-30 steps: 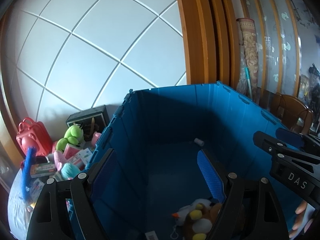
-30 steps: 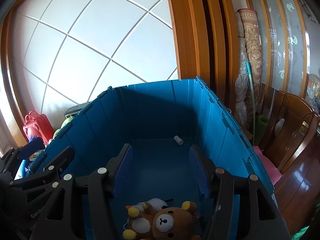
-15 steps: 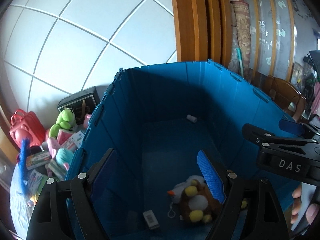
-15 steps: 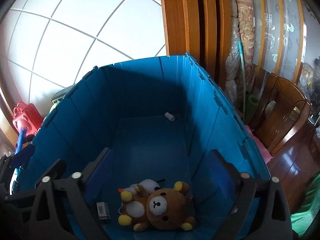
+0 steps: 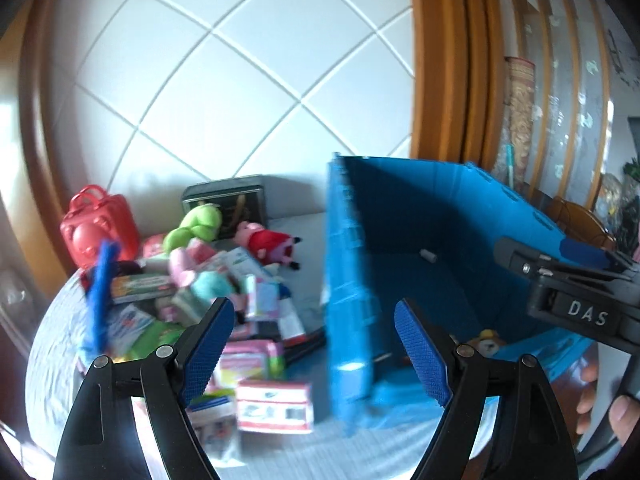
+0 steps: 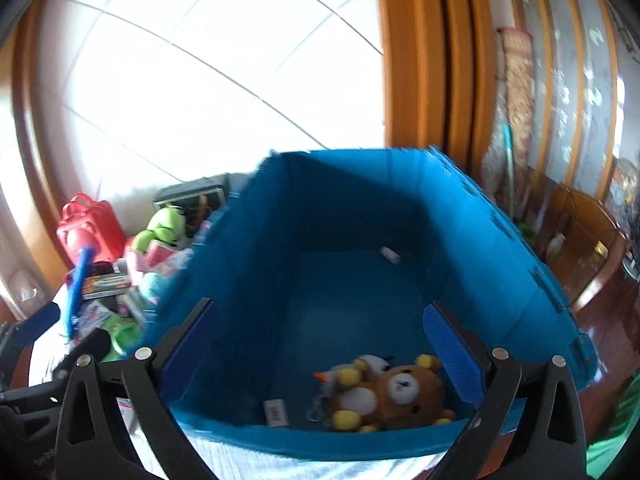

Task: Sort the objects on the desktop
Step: 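Withdraw both open tools from the crate back toward the pile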

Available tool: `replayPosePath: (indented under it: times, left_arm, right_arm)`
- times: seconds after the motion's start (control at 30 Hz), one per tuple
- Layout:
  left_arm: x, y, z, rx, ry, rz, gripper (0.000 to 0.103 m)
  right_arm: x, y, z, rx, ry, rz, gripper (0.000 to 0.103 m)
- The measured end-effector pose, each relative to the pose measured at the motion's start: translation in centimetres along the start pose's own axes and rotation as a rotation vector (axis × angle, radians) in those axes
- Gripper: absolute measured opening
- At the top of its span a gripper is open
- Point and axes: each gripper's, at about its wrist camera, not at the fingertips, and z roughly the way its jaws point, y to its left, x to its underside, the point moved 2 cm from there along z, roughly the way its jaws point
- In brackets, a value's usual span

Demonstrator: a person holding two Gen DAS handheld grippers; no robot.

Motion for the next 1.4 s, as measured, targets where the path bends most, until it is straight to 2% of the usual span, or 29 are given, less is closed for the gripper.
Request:
replayPosePath:
  times: [0.17,0.3,0.4,0.5,0.6,0.77,0.93,1.17,1.3,1.4]
  left_arm:
    - [3.1,9.6,-1.3,-0.094,0.04,-0.044,0.083]
    - [6.8,17.2,-0.4,-0.177,0.121,-0.102,0.083]
    - [10.2,21.6,1.1,-0.23,0.201,-0.145,0.083]
    - [13.7,23.9,2.9,-0.253,0.273,-0.169,0.083]
    - [16.9,24.7,5.0,-0.26,0.347,-0.19,0.083]
    - [21.6,24.7,8.4,-0.279,0.464,-0.226,0.083]
    - [24.9,25.0,11.3,-0.325,0.548,-0.231,0.083]
    - [26.5,25.0,13.9,-0.336,0.558,-0.242,0.083]
    - [25.7,25.6,14.8,-0.349,0.521,-0.205,0.083]
    - [24.9,27.0,15.5,-0.358,0.507,-0.173,0.083]
  right_arm:
    - [1.5,10.2,-0.7,-0.105,-0.016,-0.061,0.103]
    - [3.7,18.1,0.2,-0.191,0.015,-0.116,0.103]
    - [6.5,22.6,1.8,-0.236,0.085,-0.155,0.103]
    - [10.3,25.7,4.4,-0.257,0.189,-0.181,0.103]
    - [14.4,27.1,7.2,-0.244,0.294,-0.188,0.103]
    - [19.5,26.7,11.5,-0.208,0.426,-0.196,0.103]
    - [20.9,26.7,15.4,-0.192,0.457,-0.229,0.103]
    - [21.3,28.8,19.4,-0.178,0.42,-0.322,0.103]
    - [23.3,30.2,21.2,-0.163,0.47,-0.364,0.103]
    - [25.4,31.7,21.4,-0.186,0.524,-0.384,0.103]
